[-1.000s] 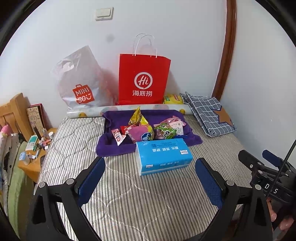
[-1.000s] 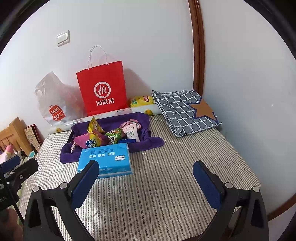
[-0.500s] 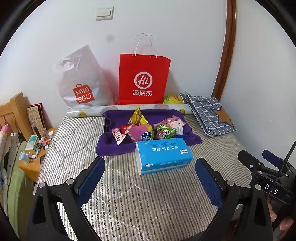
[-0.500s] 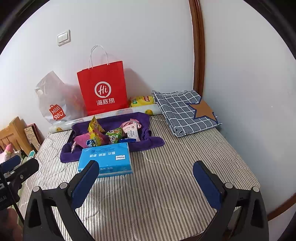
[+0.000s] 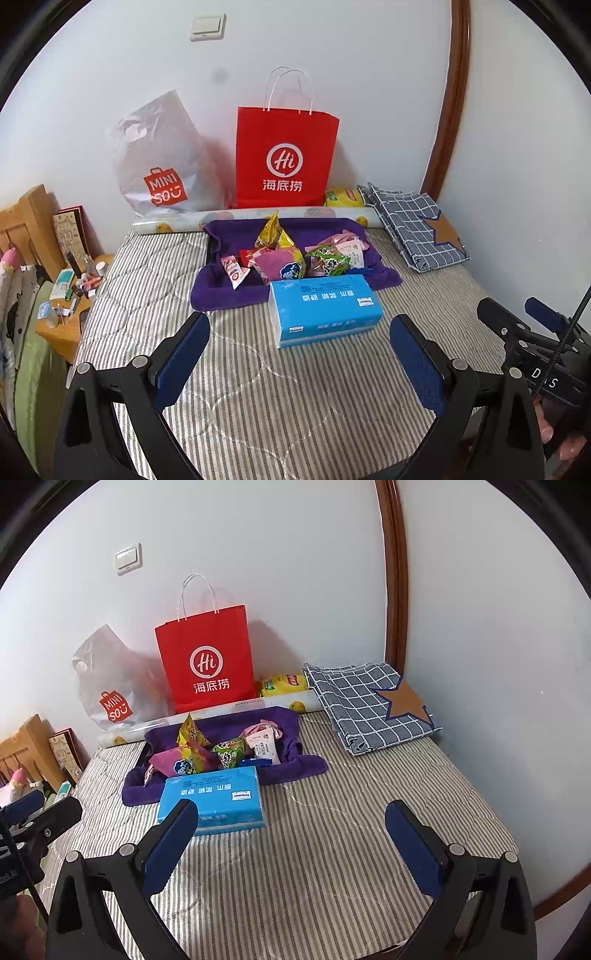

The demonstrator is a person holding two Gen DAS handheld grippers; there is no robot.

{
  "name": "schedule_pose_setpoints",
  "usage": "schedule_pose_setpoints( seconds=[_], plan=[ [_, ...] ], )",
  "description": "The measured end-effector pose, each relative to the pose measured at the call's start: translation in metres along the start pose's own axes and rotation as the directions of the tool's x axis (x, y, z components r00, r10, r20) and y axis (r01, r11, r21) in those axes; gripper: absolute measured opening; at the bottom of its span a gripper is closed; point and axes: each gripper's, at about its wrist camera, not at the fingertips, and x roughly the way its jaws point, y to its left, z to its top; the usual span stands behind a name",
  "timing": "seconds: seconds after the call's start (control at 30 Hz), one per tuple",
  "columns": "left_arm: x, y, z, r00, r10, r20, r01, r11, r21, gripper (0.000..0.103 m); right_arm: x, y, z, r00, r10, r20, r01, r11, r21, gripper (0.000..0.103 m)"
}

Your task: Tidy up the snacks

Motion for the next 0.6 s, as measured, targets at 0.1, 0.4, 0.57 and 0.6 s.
schedule_pose_setpoints(
  seconds=[0.1,0.4,0.57,0.6],
  plan=[
    [0.0001,-0.0003,0.0002,1.0,0.001,0.0,-0.001,1.0,0.001,0.097,-0.0002,0.0007,0.0,1.0,0.0,0.0,0.0,1.0,0.0,0.102],
    [-0.0005,-0.0004,0.0012,1.0,0.0,-0.001,0.0,1.0,0.001,0.097,-0.0011,0.0028,0.0011,1.0,0.001,0.002,-0.001,1.0,-0.004,0.102],
    [-0.0002,-0.0008,0.0014,1.0,0.001,-0.002,-0.001,1.0,0.001,0.097,-0.0016,0.0055,0.0028,1.0,0.005,0.005,-0.005,1.0,-0.004,0.102],
    [-0.0003,-0.001,0.0013,1.0,0.002,-0.001,-0.002,1.0,0.002,0.097,-0.0017,0.006,0.003,1.0,0.006,0.006,-0.006,1.0,-0.004,0.102]
  ],
)
